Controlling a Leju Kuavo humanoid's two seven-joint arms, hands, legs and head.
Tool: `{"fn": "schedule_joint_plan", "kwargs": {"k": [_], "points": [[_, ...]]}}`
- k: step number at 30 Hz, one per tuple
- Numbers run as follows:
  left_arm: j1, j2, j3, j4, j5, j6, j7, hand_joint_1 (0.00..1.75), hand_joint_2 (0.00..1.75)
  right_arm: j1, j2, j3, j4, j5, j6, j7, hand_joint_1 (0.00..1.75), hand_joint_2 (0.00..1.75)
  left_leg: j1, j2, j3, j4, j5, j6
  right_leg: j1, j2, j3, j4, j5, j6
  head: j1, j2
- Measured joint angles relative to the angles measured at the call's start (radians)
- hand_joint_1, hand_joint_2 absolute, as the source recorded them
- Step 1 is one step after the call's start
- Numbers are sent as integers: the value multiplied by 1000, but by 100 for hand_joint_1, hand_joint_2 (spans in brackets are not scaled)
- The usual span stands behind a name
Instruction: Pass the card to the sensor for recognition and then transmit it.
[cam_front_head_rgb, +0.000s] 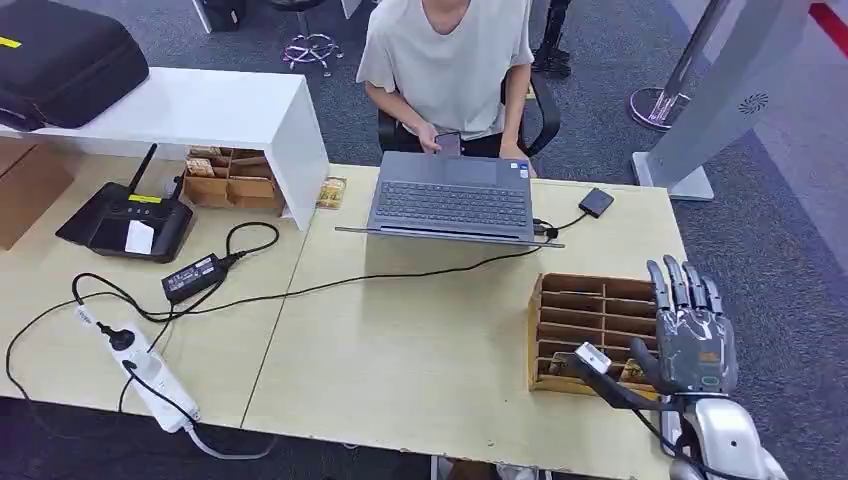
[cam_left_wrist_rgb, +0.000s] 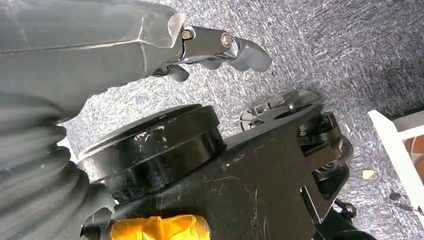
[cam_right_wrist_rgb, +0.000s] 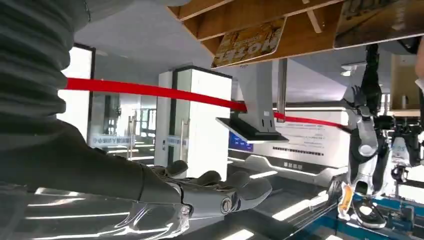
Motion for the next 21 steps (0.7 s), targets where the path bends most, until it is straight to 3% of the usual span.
{"fn": "schedule_joint_plan", "kwargs": {"k": [21], "points": [[-4,0,0,0,-27,-3,3,0,175,-133,29,-11,159,0,56,2,0,175,0,0,0,0,0,0,0,0,0,0,0,0,0,0]]}}
